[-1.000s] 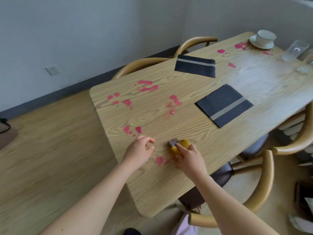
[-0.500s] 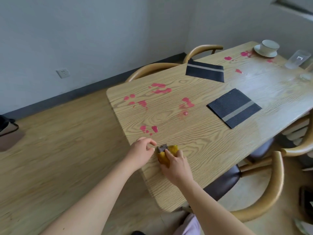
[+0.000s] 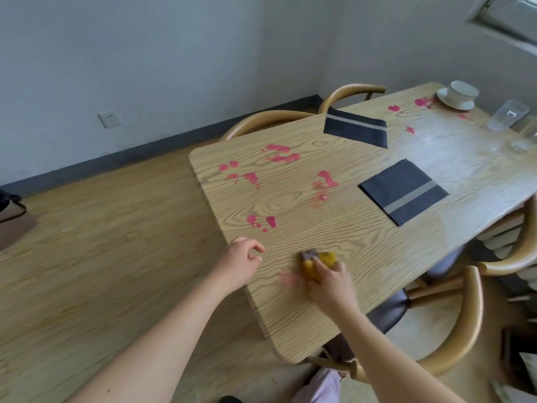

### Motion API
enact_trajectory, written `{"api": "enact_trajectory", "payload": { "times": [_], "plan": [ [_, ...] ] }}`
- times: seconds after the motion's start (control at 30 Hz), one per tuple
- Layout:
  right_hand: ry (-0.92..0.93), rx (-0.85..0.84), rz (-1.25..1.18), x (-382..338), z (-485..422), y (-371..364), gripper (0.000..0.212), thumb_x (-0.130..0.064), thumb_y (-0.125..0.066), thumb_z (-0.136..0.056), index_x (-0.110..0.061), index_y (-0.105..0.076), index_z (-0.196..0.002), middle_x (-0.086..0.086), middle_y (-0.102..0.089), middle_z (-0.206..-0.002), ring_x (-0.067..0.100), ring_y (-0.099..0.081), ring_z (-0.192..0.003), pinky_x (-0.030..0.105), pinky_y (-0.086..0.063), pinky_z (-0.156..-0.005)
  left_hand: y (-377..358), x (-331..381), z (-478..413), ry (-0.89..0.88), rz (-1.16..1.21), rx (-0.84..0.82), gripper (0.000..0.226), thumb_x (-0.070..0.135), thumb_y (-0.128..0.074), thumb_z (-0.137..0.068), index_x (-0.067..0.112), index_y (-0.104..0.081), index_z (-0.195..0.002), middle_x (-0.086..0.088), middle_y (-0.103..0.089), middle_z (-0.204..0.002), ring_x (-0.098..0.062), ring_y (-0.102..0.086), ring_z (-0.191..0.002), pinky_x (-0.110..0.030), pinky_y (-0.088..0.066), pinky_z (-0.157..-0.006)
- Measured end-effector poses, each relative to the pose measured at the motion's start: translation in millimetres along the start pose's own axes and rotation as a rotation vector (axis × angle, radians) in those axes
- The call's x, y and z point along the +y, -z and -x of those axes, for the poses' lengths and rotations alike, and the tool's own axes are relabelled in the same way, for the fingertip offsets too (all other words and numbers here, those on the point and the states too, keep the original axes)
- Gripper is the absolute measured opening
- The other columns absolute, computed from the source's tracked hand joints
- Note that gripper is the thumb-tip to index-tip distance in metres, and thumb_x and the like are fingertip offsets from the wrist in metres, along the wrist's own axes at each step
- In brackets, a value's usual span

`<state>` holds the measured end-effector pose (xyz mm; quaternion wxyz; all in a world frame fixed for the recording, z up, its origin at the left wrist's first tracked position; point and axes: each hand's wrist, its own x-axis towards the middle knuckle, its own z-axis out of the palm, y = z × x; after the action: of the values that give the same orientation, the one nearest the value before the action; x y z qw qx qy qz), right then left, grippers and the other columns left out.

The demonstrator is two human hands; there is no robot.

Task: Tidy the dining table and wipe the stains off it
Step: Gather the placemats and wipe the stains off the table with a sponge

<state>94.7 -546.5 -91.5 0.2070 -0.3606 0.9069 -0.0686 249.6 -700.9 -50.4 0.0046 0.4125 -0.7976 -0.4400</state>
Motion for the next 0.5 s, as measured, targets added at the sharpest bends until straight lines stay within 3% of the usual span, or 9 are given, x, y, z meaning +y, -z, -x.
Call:
{"api": "enact_trajectory", "payload": {
  "times": [0.1,0.2,0.3,0.5],
  "plan": [
    [0.251,-0.049,0.003,-56.7,10.8,-18.8,0.056,-0.035,-0.051,-0.091,-0.043,-0.034,-0.143,0.006,-0.037,-0.120,0.028,-0.043,-0.109,0.035,-0.042,-0.088,5.7,-0.5,1.8,0.005,-0.008,0.018,0.017,0.020,-0.052,-0.093,0.025,-0.061,-0.107,0.006,-0.048,-0.118,-0.008,-0.055,-0.093,-0.017,-0.041,-0.072],
    [0.304,-0.051,0.053,-75.4,7.1,-22.6,0.053,-0.029,-0.050,-0.093,-0.045,-0.035,-0.142,0.005,-0.038,-0.114,0.027,-0.042,-0.106,0.033,-0.043,-0.080,13.9,-3.9,1.9,0.008,-0.007,0.047,0.019,0.018,-0.052,-0.094,0.022,-0.062,-0.109,0.007,-0.046,-0.121,-0.010,-0.055,-0.097,-0.021,-0.039,-0.080],
    [0.201,0.007,0.045,-45.4,-5.7,-14.0,0.053,-0.032,-0.053,-0.092,-0.042,-0.037,-0.142,0.004,-0.039,-0.114,0.027,-0.046,-0.104,0.034,-0.044,-0.083,17.4,-9.5,2.1,0.014,0.003,0.056,0.019,0.017,-0.052,-0.094,0.020,-0.062,-0.110,0.007,-0.046,-0.121,-0.011,-0.056,-0.095,-0.019,-0.038,-0.077],
    [-0.278,0.063,-0.046,66.0,-27.0,17.0,0.058,-0.029,-0.053,-0.091,-0.033,-0.034,-0.146,0.015,-0.042,-0.128,0.034,-0.046,-0.115,0.039,-0.043,-0.093,11.3,-18.0,3.9,0.003,0.000,0.036,0.019,0.017,-0.052,-0.094,0.023,-0.058,-0.111,0.006,-0.047,-0.120,-0.008,-0.055,-0.093,-0.016,-0.038,-0.075]
  ]
}}
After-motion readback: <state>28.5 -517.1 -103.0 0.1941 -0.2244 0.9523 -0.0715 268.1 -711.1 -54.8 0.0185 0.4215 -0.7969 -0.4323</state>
